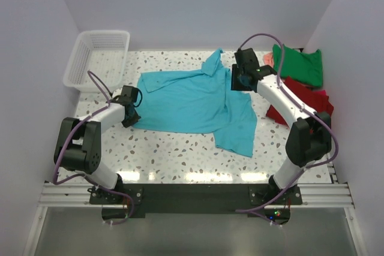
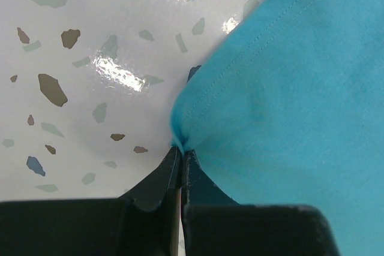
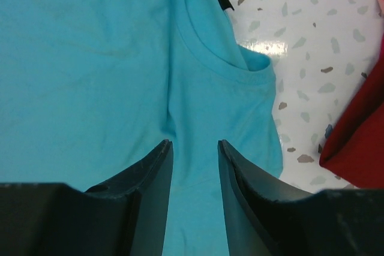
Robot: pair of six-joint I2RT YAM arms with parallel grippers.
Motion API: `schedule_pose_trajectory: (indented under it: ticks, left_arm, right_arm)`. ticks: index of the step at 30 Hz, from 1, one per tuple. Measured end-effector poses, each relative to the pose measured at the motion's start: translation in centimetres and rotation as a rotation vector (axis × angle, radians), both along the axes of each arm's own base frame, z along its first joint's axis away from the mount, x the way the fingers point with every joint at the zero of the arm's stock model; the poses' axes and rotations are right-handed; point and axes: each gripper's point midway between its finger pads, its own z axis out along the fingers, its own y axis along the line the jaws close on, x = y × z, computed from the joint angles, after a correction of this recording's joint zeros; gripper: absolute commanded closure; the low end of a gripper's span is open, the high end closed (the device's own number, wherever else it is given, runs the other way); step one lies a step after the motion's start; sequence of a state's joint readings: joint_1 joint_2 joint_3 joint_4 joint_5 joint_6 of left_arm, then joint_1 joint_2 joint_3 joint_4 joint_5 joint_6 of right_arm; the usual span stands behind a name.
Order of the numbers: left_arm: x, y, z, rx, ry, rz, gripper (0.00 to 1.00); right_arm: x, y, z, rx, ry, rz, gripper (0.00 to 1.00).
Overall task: Fold and stack the t-shirts
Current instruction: Flatten the tshirt out
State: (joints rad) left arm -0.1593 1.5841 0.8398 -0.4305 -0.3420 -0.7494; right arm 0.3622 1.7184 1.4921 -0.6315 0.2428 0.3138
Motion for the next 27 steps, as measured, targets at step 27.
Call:
schedule_pose_trajectory:
  ticks: [27]
  left_arm:
    - [1.7,-0.1,4.4,0.009,-0.062,-0.032,1.0]
  right_arm:
    - [-23.5,-4.0,-9.9,-0.005,0.399,-0.227,0.51]
